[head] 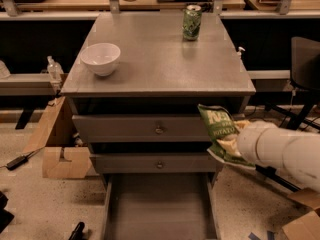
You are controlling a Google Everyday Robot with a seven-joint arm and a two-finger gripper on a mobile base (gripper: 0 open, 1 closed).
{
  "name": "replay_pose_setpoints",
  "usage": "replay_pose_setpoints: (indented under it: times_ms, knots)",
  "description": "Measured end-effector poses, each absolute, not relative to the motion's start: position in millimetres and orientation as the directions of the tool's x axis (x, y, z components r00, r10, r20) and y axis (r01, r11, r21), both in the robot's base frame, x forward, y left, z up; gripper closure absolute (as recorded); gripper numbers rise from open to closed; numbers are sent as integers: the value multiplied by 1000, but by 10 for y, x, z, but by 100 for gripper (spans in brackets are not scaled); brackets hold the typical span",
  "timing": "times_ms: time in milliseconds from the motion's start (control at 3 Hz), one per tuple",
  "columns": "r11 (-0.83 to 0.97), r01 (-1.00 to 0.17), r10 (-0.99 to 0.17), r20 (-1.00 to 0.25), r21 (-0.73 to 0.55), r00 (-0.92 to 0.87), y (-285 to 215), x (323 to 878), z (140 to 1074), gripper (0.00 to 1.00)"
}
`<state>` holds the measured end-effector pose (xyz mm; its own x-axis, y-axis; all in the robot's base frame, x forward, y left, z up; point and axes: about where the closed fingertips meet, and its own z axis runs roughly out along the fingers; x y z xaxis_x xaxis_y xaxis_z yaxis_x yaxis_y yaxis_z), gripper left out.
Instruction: Pick green jalapeno chip bag from bottom drawer and place on counter
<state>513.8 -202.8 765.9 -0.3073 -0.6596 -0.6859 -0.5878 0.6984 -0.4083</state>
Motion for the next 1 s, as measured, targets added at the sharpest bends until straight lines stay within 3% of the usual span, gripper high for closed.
replay_pose_setpoints:
  times_ms: [667,1000]
  knots:
    - [610,-600,-747,-629,-518,-216,-1727,5911,8588,100]
    - [555,-572,-792,-593,-604,-143,-1350,6443,9266,100]
